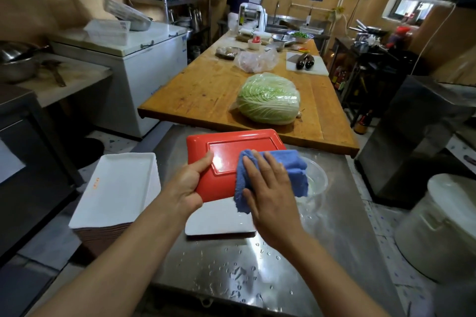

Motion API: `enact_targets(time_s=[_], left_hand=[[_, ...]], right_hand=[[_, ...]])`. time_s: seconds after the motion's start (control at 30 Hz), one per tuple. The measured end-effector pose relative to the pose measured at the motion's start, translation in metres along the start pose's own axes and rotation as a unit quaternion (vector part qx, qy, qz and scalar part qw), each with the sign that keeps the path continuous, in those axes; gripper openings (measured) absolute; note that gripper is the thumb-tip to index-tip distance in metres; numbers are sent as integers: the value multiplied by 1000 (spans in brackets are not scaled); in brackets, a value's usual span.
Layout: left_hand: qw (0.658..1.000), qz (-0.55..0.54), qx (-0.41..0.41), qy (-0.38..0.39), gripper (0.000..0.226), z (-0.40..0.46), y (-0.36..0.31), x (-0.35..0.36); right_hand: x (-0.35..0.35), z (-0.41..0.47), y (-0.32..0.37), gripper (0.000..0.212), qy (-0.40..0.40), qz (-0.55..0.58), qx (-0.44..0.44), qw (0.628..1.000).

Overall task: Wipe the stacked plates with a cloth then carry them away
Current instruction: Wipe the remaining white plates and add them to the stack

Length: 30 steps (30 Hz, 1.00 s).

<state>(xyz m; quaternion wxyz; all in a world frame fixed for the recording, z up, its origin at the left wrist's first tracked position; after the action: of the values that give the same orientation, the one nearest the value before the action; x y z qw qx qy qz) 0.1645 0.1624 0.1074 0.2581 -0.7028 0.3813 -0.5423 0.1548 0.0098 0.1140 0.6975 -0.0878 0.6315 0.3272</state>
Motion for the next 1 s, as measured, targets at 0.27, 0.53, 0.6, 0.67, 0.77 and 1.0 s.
enact_targets(time_s=[0.27,0.53,0.6,0.67,0.77,1.0], left_hand=[[998,-29,35,51,30,-14,5,-11],[999,-15,44,28,32,-30,-7,-53],[999,-9,47,18,25,-36,-11,-68],[999,-15,43,17,27,-43,-15,-81],[999,-37,28,20,35,-53,-18,-96],[997,-78,11,15,39,-76,-22,-120]], right_hand=[[13,28,48,53,48,43,-63,996],[10,56,23,52,65,50,6,997],[10,57,16,51,61,69,31,995],[12,57,11,49,65,140,49,987],[18,59,9,44,59,231,77,968],[26,64,15,16,-14,306,123,944]])
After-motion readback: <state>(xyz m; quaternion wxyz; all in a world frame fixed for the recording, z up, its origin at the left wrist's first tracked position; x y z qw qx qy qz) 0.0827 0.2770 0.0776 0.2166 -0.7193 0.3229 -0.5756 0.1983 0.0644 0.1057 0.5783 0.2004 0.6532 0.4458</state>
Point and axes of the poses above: each hand's wrist, its own z-axis towards the middle knuckle, its own x-axis out of the palm, y = z × x, the point moved 4 cm from there along z, towards the middle knuckle, and after that the axes turned 15 degrees about y, right-handed, at the moved point
